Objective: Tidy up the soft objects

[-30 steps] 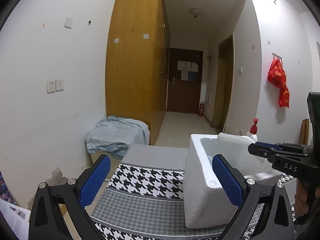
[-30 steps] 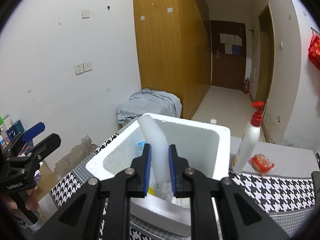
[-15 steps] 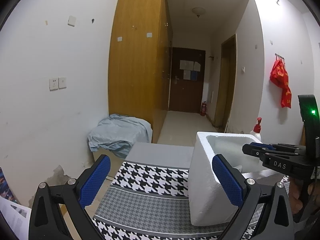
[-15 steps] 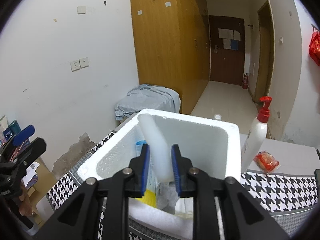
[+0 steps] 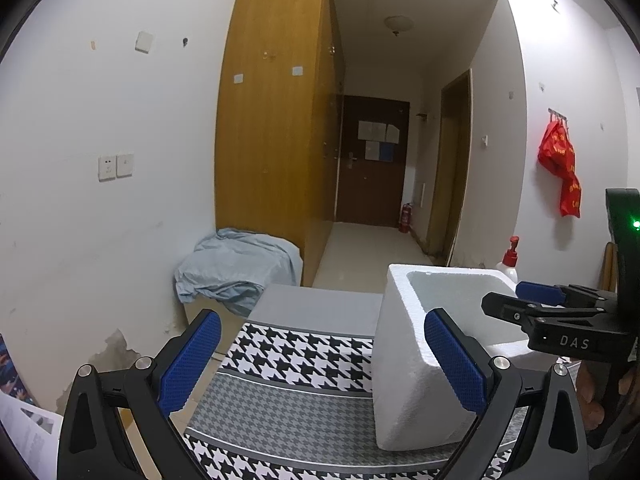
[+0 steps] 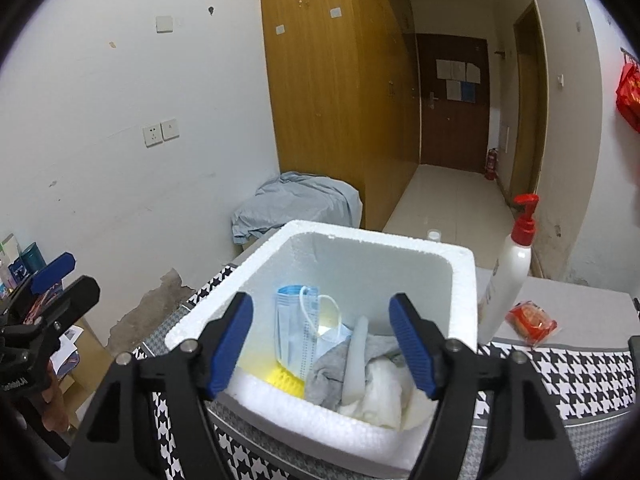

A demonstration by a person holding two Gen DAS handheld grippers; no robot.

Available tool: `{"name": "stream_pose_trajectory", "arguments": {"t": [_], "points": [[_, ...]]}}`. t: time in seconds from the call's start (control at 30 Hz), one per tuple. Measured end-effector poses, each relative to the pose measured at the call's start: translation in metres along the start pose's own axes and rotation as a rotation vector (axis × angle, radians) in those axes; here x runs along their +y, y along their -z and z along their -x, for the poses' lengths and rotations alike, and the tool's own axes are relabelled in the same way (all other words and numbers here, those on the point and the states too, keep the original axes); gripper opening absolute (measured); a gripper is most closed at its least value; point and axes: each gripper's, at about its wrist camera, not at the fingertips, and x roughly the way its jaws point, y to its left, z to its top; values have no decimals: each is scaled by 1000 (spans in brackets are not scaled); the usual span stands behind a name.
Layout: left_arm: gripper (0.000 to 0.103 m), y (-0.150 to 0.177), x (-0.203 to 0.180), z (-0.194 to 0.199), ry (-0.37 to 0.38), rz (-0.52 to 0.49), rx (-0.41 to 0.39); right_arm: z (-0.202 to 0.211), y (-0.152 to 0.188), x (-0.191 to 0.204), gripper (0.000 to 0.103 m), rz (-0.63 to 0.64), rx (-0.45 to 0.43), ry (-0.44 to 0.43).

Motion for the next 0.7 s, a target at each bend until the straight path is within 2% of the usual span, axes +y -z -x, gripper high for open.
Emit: {"name": "stream_pose_trajectory", "arguments": {"t": [0.1,0.33,0.7], "points": [[102,0,-3,4,8,-2,-1,9,1,-2,79,-2,-12,-4],[102,0,-19,16,40,-18,-14,33,5,-13,103,-31,-56,20],[102,-5,-62,29,131,-22,-18,95,15,-39,103,-65,-126,61]]}}
